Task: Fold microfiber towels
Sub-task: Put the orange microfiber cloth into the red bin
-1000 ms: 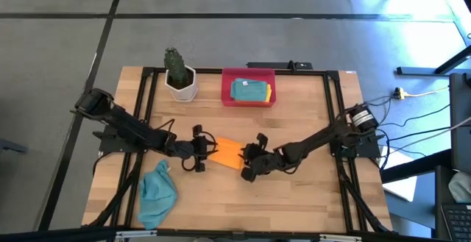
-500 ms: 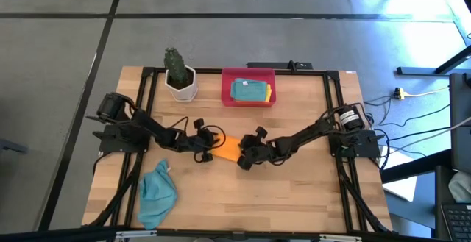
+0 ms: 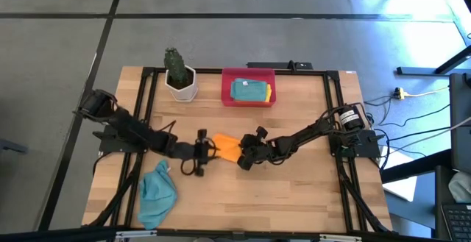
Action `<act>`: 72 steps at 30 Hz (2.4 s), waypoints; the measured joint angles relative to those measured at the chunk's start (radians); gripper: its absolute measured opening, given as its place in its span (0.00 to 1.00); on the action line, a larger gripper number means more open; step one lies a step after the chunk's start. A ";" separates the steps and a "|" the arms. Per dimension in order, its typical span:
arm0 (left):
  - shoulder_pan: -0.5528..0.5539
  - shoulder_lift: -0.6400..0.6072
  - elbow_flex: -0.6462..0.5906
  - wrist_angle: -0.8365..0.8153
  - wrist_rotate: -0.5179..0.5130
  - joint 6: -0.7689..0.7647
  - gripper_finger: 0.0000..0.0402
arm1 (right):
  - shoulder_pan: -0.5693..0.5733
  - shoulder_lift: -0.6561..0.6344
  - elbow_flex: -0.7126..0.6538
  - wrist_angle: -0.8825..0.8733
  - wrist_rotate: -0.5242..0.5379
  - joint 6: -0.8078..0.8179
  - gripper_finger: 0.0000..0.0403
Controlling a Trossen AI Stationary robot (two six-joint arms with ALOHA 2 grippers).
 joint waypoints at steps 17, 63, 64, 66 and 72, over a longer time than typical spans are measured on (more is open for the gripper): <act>-0.053 0.282 0.311 -0.368 -0.164 0.072 0.55 | -0.003 0.000 0.000 -0.001 -0.028 0.004 0.27; 0.048 0.365 0.655 -0.768 -0.156 -0.007 0.00 | 0.248 -0.147 -0.003 -0.046 0.096 -0.368 0.43; 0.050 0.364 0.656 -0.767 -0.148 -0.008 0.00 | 0.250 -0.147 -0.003 -0.045 0.096 -0.369 0.48; 0.056 0.364 0.656 -0.769 -0.138 -0.009 0.00 | 0.250 -0.147 -0.003 -0.046 0.110 -0.369 0.58; 0.058 0.363 0.656 -0.769 -0.138 -0.028 0.00 | 0.228 -0.147 -0.003 -0.042 0.130 -0.356 0.77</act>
